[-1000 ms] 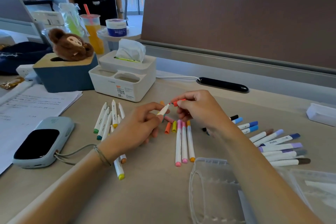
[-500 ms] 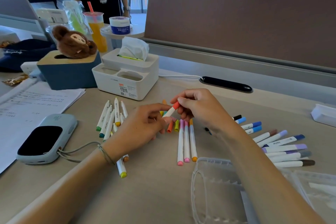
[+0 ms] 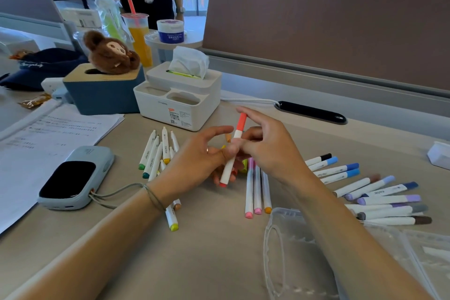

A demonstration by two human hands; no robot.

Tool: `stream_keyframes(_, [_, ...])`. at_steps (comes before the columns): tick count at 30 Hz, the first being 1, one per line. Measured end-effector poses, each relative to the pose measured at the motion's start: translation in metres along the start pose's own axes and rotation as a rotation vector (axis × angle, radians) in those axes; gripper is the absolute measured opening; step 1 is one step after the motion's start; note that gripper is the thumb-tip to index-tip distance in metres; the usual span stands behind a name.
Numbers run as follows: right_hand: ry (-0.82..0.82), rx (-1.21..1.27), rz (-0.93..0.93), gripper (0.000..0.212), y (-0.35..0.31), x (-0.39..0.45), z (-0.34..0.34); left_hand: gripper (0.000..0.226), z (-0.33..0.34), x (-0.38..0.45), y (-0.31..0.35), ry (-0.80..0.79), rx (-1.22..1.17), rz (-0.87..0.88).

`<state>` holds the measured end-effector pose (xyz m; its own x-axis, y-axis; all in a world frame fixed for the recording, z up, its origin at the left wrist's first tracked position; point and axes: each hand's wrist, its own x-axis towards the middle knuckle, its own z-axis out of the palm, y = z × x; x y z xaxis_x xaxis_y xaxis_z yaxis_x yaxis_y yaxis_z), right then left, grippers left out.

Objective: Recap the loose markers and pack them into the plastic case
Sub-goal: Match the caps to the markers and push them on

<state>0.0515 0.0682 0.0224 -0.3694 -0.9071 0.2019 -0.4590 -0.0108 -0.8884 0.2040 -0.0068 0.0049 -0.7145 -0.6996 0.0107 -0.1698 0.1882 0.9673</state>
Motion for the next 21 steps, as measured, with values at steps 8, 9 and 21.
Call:
stream_keyframes(8, [0.127, 0.101, 0.158, 0.045, 0.006, 0.004, -0.023, 0.017, -0.023, 0.01, -0.008, 0.18, 0.266, -0.008])
stream_keyframes(9, [0.127, 0.092, 0.176, 0.043, 0.008, 0.005, -0.023, 0.016, -0.024, 0.011, -0.009, 0.193, 0.276, -0.01])
stream_keyframes(21, [-0.073, -0.062, 0.303, 0.038, 0.012, 0.004, -0.004, 0.035, -0.062, 0.014, -0.017, 0.224, 0.808, -0.282])
